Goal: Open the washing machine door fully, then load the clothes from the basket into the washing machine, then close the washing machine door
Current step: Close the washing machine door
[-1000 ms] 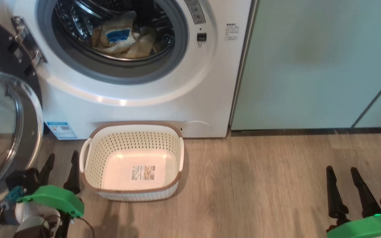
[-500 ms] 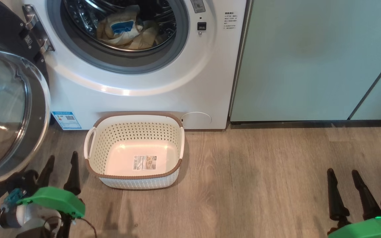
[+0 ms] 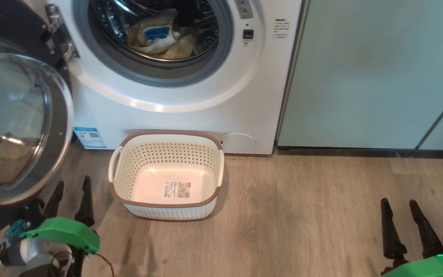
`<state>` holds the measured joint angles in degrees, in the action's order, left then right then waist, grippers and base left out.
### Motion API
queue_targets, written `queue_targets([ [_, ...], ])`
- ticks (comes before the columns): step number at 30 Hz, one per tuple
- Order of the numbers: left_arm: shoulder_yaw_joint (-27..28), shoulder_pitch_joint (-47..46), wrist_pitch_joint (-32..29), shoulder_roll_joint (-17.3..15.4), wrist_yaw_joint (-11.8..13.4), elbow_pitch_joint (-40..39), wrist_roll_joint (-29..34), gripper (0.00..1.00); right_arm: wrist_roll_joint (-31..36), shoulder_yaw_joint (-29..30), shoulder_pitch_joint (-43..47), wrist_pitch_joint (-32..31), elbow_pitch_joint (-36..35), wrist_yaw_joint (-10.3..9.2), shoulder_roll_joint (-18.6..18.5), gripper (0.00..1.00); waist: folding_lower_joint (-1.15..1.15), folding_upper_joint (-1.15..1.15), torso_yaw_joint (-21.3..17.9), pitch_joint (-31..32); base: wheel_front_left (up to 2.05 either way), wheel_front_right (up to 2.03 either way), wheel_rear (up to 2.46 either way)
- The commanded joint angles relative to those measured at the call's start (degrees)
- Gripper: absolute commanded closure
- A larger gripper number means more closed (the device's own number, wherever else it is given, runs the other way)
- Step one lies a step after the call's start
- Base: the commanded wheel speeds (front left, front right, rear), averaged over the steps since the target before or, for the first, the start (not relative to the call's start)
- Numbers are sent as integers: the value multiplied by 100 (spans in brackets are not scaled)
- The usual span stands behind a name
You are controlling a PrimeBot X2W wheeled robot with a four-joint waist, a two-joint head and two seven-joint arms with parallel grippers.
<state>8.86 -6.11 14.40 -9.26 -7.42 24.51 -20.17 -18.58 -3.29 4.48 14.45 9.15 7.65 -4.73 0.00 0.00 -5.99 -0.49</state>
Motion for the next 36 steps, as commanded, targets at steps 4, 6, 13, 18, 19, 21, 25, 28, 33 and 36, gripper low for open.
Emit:
queue_targets([
  [4, 219, -329, 60, -77, -6, -154, 50, 0, 59, -83, -147, 55, -242, -16, -80, 0, 0, 0, 277, 5, 0, 0, 0],
  [6, 225, -348, 60, -56, -6, -146, 72, 0, 59, -79, -153, 55, -243, -16, -82, 0, 0, 0, 413, 4, 0, 0, 0],
  [13, 292, -470, 60, 28, -6, -115, 122, 0, 84, -51, -182, 55, -262, -16, -57, 0, 0, 0, 986, 2, 0, 0, 0],
  [18, 254, -572, 60, 43, -6, -86, 150, 0, 96, -35, -192, 55, -255, -16, -53, 0, 0, 0, 1358, 10, 0, 0, 0],
  [19, 264, -588, 60, 38, -6, -83, 153, 0, 98, -30, -199, 55, -254, -16, -52, 0, 0, 0, 1442, 9, 0, 0, 0],
  [21, 262, -624, 60, 42, -6, -59, 158, 0, 97, -9, -206, 55, -245, -16, -62, 0, 0, 0, 1637, 13, 0, 0, 0],
  [25, 254, -661, 60, 41, -6, -19, 153, 0, 91, -11, -227, 55, -214, -16, -67, 0, 0, 0, 1979, 25, 0, 0, 0],
  [28, 287, -677, 60, 51, -6, 1, 145, 0, 90, -15, -230, 55, -203, -16, -62, 0, 0, 0, 2219, 39, 0, 0, 0],
  [33, 298, -669, 60, 50, -6, 41, 150, 0, 85, -11, -227, 55, -171, -16, -59, 0, 0, 0, 2580, 67, 0, 0, 0],
  [36, 312, -668, 60, 47, -6, 51, 156, 0, 83, -18, -237, 55, -170, -16, -58, 0, 0, 0, 2753, 76, 0, 0, 0],
])
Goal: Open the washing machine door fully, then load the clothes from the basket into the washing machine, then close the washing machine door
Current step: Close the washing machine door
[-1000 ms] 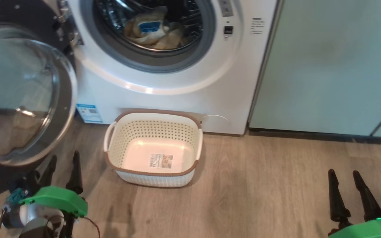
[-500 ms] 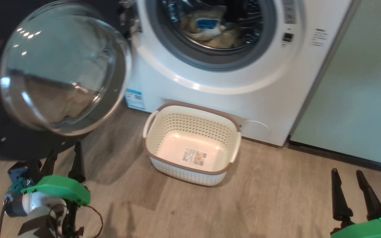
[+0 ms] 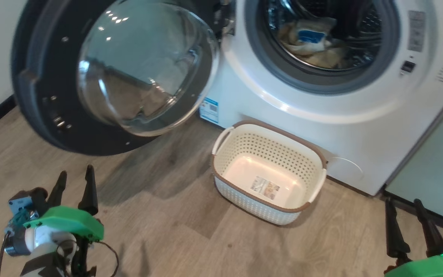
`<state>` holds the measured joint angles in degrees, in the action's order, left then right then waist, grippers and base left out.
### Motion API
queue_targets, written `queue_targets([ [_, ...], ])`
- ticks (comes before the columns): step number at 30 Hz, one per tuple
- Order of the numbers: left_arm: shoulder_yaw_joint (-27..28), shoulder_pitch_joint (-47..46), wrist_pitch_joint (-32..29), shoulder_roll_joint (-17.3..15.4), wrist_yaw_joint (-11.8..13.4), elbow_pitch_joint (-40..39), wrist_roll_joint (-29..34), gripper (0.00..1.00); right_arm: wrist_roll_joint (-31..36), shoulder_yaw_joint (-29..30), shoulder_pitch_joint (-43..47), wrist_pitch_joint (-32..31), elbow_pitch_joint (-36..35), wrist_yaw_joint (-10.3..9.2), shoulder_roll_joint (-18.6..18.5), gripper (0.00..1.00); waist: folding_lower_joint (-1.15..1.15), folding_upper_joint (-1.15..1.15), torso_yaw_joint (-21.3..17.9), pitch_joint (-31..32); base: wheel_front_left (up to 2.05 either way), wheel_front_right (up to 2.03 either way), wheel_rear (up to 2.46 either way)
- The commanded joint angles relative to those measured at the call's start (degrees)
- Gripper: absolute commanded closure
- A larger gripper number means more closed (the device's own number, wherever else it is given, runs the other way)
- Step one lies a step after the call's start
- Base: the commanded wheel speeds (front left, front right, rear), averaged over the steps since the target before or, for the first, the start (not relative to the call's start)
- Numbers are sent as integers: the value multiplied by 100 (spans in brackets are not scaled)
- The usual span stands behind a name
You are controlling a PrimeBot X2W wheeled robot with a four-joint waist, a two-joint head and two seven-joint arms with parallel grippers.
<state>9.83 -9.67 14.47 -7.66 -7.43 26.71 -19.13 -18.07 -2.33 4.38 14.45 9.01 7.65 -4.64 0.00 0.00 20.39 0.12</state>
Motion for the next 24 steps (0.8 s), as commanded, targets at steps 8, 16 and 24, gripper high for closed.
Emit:
queue_targets([
  [8, 279, -297, 52, -98, -5, -166, 42, 0, 41, -105, -224, 55, -150, -16, -56, 0, 0, 0, 477, -17, 0, 0, 0],
  [16, 772, -261, 52, 76, -5, -174, -694, 100, 45, -124, -227, 55, -146, -16, -59, 0, 0, 0, 582, -52, 0, 0, 0],
  [24, 1399, -553, -3, -121, -5, 75, -2569, 100, 42, -176, -230, 55, -145, -16, -102, 0, 0, 0, 517, -95, 0, 0, 0],
])
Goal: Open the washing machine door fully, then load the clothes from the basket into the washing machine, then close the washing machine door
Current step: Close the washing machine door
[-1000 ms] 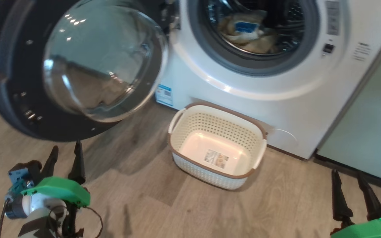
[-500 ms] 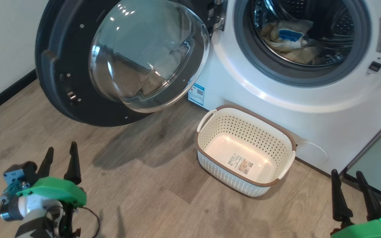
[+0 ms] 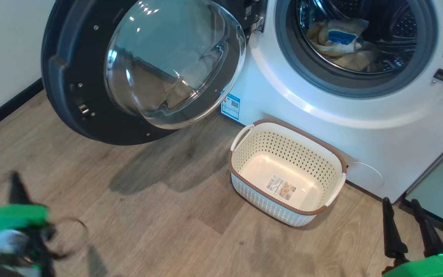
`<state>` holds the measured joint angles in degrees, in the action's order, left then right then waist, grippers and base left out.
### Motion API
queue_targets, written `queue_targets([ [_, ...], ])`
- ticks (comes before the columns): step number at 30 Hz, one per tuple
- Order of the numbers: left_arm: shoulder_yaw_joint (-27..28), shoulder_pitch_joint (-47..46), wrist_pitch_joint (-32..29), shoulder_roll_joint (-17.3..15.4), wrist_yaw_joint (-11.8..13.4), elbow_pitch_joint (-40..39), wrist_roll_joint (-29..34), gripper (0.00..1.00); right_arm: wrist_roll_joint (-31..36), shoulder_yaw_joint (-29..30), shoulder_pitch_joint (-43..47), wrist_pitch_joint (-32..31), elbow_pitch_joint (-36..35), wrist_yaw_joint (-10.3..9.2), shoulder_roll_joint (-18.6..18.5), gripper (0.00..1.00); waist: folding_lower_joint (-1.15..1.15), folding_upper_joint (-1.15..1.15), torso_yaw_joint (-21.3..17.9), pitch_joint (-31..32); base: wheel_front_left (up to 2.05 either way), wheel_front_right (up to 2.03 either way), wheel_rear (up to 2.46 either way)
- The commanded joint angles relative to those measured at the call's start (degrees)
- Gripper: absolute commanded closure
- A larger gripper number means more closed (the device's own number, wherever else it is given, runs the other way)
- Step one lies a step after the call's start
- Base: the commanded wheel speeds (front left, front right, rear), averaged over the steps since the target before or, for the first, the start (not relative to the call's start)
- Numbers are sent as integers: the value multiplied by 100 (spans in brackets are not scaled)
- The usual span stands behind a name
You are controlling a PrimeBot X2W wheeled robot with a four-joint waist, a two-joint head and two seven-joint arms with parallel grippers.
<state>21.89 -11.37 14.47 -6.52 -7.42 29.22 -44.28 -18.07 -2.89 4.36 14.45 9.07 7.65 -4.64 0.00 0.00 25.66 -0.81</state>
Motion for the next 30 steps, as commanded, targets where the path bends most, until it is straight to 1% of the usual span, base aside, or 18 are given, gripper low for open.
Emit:
queue_targets([
  [1, 307, -464, -41, -296, -6, -111, -389, 100, 41, -126, -223, 55, -148, -16, -104, 0, 0, 0, -22, -7, 0, 0, 0],
  [4, 591, -705, -240, -546, -6, 111, -1208, 100, 37, -151, -218, 55, -137, -16, -109, 0, 0, 0, -57, -20, 0, 0, 0],
  [7, 867, -1052, -563, -831, -6, 437, -1886, 100, 33, -174, -212, 55, -133, -16, -113, 0, 0, 0, -87, -36, 0, 0, 0],
  [10, 1102, -1505, -900, -1161, 11, 879, -2321, 100, 31, -188, -204, 55, -125, -16, -131, 0, 0, 0, -105, -52, 0, 0, 0],
  [13, 1264, -2037, -1219, -1542, 168, 1377, -2606, 100, 25, -205, -212, 55, -117, -16, -168, 0, 0, 0, -128, -85, 0, 0, 0],
  [15, 1336, -2394, -1362, -1796, 300, 1686, -2723, 100, 27, -225, -241, 55, -122, -16, -204, 0, 0, 0, -156, -146, 0, 0, 0],
  [19, 1396, -3048, -1726, -2206, 455, 2175, -2933, 100, 37, -272, -314, 55, -134, -16, -296, 0, 0, 0, -238, -281, 0, 0, 0],
  [23, 1286, -3457, -2150, -2545, 476, 2564, -2967, 100, 43, -317, -376, 55, -127, -16, -382, 0, 0, 0, -347, -429, 0, 0, 0],
  [26, 1183, -3719, -2457, -2739, 485, 2814, -2969, 100, 47, -318, -412, 55, -126, -16, -438, 0, 0, 0, -409, -542, 0, 0, 0],
  [30, 1170, -4026, -2777, -3049, 484, 3135, -3031, 100, 56, -381, -501, 55, -132, -16, -510, 0, 0, 0, -545, -709, 0, 0, 0],
])
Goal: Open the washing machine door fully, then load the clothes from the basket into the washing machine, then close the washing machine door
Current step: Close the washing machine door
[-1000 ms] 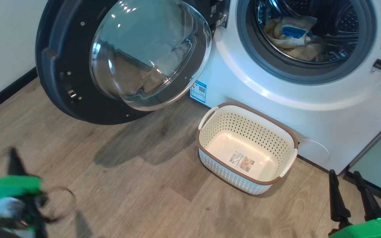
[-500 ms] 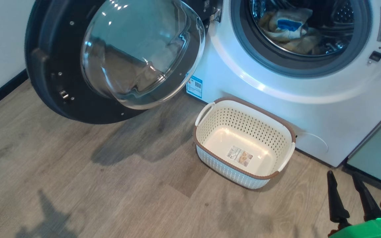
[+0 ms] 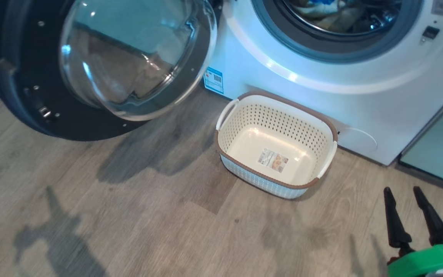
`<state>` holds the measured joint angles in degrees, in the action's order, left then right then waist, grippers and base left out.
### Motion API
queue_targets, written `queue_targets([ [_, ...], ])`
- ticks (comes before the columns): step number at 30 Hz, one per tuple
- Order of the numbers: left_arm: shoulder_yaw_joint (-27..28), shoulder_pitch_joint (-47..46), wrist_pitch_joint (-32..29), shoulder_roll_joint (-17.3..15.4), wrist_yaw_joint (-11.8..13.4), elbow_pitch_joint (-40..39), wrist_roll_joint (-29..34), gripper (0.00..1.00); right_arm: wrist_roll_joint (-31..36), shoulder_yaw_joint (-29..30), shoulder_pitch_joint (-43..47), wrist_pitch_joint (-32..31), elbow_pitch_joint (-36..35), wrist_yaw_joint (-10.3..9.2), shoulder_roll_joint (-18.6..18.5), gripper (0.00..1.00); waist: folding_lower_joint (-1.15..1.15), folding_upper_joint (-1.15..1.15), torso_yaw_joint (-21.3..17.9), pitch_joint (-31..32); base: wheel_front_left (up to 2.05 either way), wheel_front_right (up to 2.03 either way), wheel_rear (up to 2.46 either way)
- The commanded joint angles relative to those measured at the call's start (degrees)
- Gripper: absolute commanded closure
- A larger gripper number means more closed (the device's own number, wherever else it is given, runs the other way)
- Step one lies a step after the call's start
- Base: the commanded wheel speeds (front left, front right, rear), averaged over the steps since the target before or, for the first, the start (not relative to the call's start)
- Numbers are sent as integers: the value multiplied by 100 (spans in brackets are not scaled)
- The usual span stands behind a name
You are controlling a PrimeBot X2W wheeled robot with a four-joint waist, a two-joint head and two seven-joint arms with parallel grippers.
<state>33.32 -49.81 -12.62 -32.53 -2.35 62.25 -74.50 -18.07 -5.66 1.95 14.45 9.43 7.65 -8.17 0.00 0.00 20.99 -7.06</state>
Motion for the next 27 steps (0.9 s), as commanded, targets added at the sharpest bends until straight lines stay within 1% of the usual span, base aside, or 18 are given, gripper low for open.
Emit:
queue_targets([
  [1, -4, -234, -128, -513, -54, -121, 7, 100, 57, -109, -289, 55, -166, -16, -174, 0, 0, 0, -112, -128, 0, 0, 0],
  [2, -69, -341, -255, -612, -104, -38, 32, 100, 57, -95, -346, 55, -160, -16, -205, 0, 0, 0, -181, -210, 0, 0, 0],
  [5, -189, -526, -521, -683, -143, 68, 59, 100, 56, -74, -402, 55, -180, -16, -245, 0, 0, 0, -256, -328, 0, 0, 0],
  [9, -355, -740, -716, -758, -169, 184, 148, 100, 62, -87, -453, 55, -191, -16, -306, 0, 0, 0, -340, -484, 0, 0, 0],
  [10, -435, -803, -784, -796, -212, 218, 200, 100, 67, -85, -483, 55, -191, -16, -332, 0, 0, 0, -378, -549, 0, 0, 0],
  [19, -749, -1030, -904, -936, -297, 326, 448, 100, 78, -68, -602, 55, -222, -16, -405, 0, 0, 0, -548, -750, 0, 0, 0],
  [22, -839, -1121, -970, -913, -358, 310, 486, 100, 86, -40, -624, 55, -235, -16, -410, 0, 0, 0, -574, -806, 0, 0, 0],
  [27, -975, -1224, -895, -882, -373, 386, 603, 100, 96, -63, -662, 55, -242, -16, -428, 0, 0, 0, -619, -877, 0, 0, 0],
])
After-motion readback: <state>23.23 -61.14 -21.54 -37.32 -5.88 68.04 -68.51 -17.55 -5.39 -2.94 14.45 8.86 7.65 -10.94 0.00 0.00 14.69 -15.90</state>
